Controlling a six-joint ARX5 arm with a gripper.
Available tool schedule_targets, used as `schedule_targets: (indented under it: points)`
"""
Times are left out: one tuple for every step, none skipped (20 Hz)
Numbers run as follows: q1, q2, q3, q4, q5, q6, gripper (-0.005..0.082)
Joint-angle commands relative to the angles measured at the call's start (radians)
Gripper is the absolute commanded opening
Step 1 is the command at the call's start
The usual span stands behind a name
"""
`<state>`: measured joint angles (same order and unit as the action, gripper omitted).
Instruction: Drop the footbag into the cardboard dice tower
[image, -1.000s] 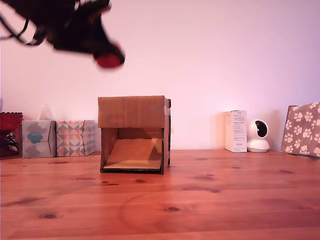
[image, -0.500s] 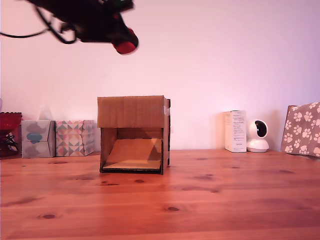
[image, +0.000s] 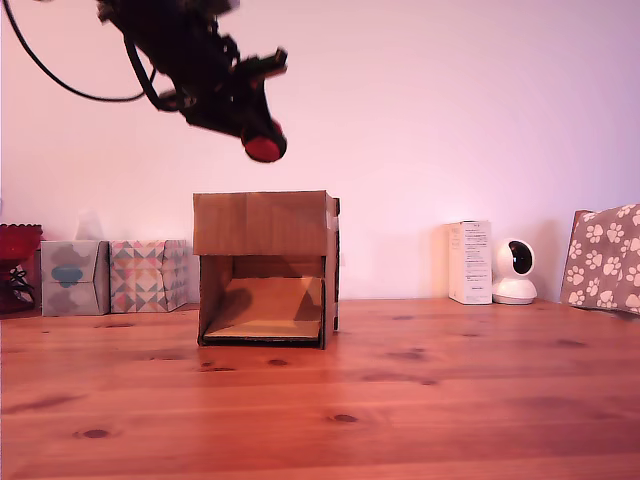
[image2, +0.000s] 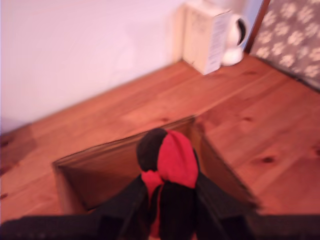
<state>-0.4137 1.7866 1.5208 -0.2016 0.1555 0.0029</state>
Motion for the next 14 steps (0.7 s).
schedule_targets:
  points:
    - [0.005, 0.029, 0.043, -0.003, 0.006, 0.004, 0.0162]
    - [0.006, 0.048, 0.064, -0.01, 0.01, 0.004, 0.0162]
    - [0.006, 0.063, 0.079, -0.014, 0.015, 0.004, 0.0163]
    - [0.006, 0.074, 0.087, -0.014, 0.021, 0.005, 0.0164]
    - [0.006, 0.075, 0.088, -0.015, 0.021, 0.006, 0.0188]
    - [0.006, 0.08, 0.088, -0.014, 0.021, 0.006, 0.0296]
    - [0.006, 0.08, 0.088, -0.014, 0.021, 0.008, 0.0437]
    - [0.006, 0.08, 0.088, -0.015, 0.021, 0.023, 0.0564]
    - [0.006, 0.08, 0.088, -0.016, 0.02, 0.031, 0.0622]
    - [0.006, 0.079, 0.088, -0.019, 0.02, 0.033, 0.0615]
    - [0.006, 0.077, 0.089, -0.033, 0.02, 0.033, 0.0589]
    - [0.006, 0.073, 0.092, -0.059, 0.02, 0.033, 0.0542]
    - [0.006, 0.062, 0.093, -0.094, 0.021, 0.033, 0.0473]
    - [0.006, 0.048, 0.094, -0.126, 0.021, 0.032, 0.0374]
